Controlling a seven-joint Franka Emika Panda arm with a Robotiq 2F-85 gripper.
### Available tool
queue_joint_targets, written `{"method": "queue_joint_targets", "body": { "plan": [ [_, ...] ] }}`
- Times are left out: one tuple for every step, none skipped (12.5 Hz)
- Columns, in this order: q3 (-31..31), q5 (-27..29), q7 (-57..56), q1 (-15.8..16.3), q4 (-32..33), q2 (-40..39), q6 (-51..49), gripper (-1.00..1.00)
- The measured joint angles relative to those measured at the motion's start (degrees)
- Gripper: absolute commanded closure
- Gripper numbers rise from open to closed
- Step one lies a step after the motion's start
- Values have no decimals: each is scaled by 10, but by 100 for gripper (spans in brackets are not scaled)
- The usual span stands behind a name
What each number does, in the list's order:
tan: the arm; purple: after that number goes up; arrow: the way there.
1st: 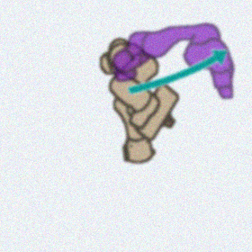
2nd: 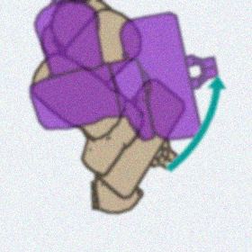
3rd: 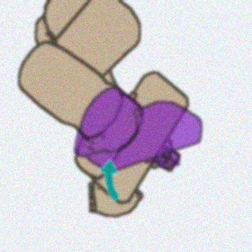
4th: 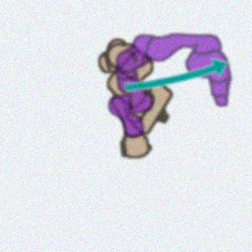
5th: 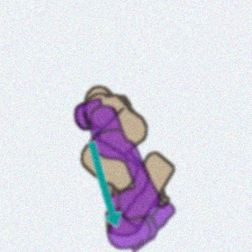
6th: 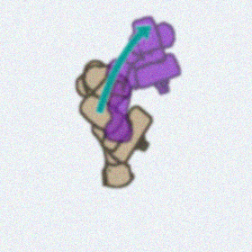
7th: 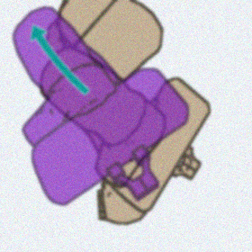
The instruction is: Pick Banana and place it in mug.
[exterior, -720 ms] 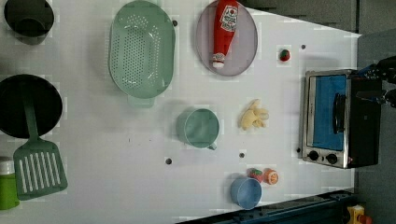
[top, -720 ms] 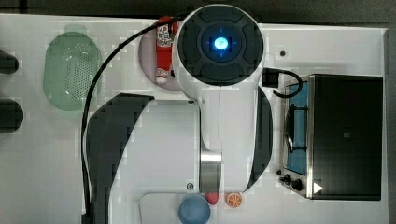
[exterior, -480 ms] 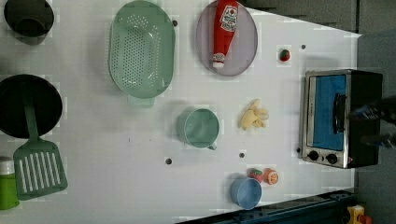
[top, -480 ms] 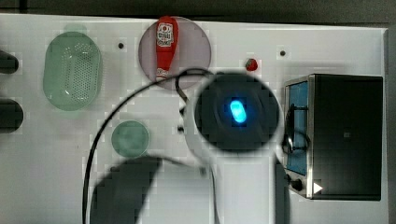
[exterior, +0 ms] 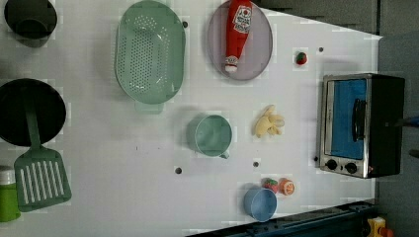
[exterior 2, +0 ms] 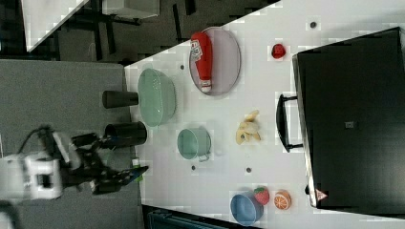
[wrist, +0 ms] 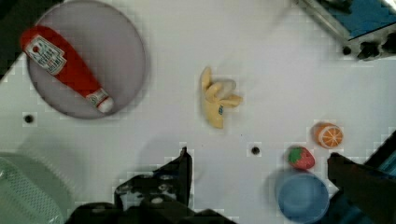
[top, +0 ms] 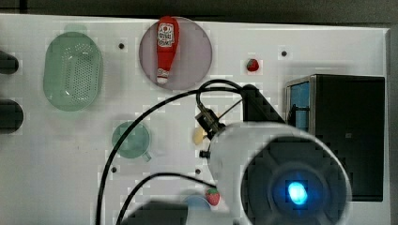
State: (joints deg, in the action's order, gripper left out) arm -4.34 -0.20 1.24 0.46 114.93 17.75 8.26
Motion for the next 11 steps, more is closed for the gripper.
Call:
{"method": "queue_joint_targets", "body": {
  "plan": [
    [2,-4,-3,-2,27,-18,40,-100],
    [5,-9,-6,-3,53,-43,74,-100],
    [7,-11,-8,-2,75,-75,106,-100],
    [6,-2,-13,-3,100,-110,155,-100],
    [4,0,-21,-2,132,-141,198,-100],
    [1,0,-25,-1,170,-166,252,-100],
    [0,0,-25,0,213,-182,300,-100],
    [1,0,-26,0,243,-198,314,-100],
    [6,-4,-32,-3,257,-226,326,-100],
    [16,-5,-50,-5,262,-255,362,-100],
    [20,-4,-82,0,263,-281,406,-100]
  ]
}}
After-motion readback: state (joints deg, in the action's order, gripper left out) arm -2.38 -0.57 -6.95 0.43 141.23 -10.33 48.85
